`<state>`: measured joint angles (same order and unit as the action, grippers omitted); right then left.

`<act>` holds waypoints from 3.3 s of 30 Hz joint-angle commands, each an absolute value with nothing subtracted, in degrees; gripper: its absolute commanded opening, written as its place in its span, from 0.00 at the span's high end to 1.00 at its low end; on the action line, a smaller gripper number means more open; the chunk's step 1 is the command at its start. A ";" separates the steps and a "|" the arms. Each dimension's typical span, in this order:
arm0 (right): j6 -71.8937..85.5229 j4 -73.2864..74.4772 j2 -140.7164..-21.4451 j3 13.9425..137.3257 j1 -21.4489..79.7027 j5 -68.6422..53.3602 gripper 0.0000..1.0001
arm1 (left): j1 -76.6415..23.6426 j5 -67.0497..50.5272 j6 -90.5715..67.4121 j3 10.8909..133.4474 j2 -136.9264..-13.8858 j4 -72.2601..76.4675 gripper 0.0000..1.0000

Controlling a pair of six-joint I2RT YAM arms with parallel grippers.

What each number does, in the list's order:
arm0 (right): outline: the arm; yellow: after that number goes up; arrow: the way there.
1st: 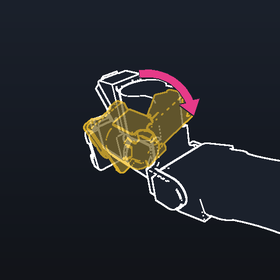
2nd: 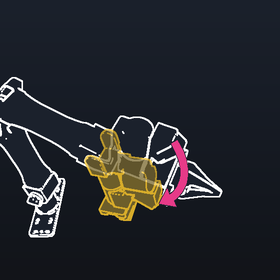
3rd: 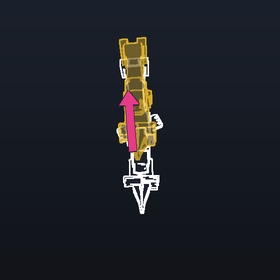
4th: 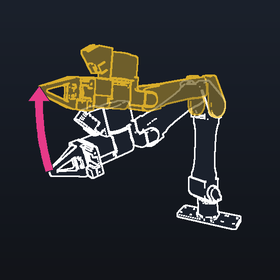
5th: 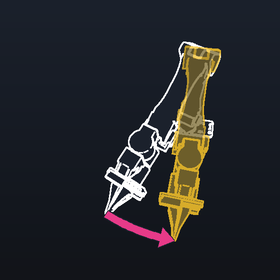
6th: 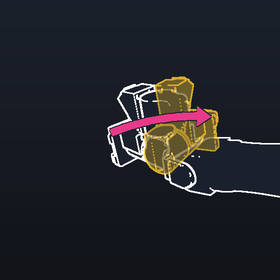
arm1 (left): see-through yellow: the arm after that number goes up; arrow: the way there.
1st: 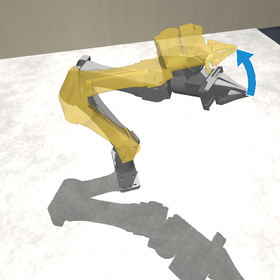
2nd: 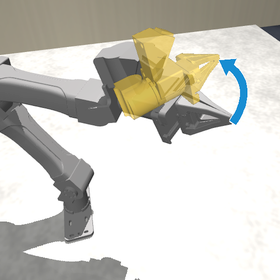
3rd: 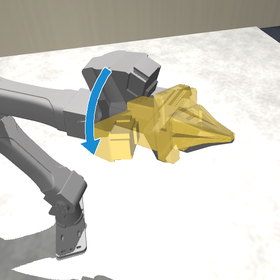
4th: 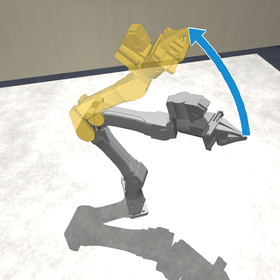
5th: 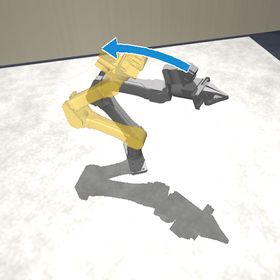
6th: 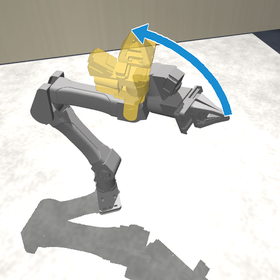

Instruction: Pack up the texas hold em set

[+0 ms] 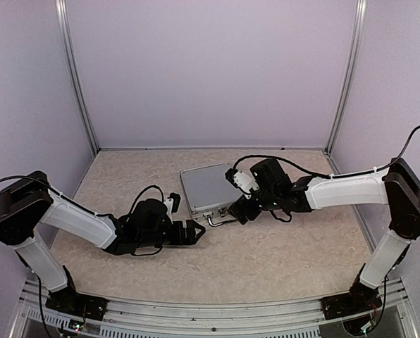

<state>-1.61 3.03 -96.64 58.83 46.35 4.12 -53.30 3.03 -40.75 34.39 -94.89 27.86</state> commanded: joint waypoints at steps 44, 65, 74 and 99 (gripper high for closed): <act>11.14 -5.59 -85.32 50.01 35.17 -1.97 0.00 | -53.79 13.52 -35.41 27.85 -79.64 30.33 0.01; 25.24 -5.72 -110.43 70.74 21.09 -27.96 0.01 | -34.77 -9.57 -35.11 49.36 -101.46 34.91 0.01; 24.57 -7.96 -117.33 74.12 24.24 -33.95 0.04 | -34.52 -17.75 -38.23 53.90 -110.43 41.34 0.01; 22.48 -8.37 -106.35 61.11 34.27 -30.19 0.06 | -43.90 -20.15 -37.25 54.67 -113.98 42.86 0.01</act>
<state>21.47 -8.62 -109.97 63.46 28.80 -24.36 -38.72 -9.72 -35.53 55.27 -112.57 39.53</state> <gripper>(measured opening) 0.937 0.990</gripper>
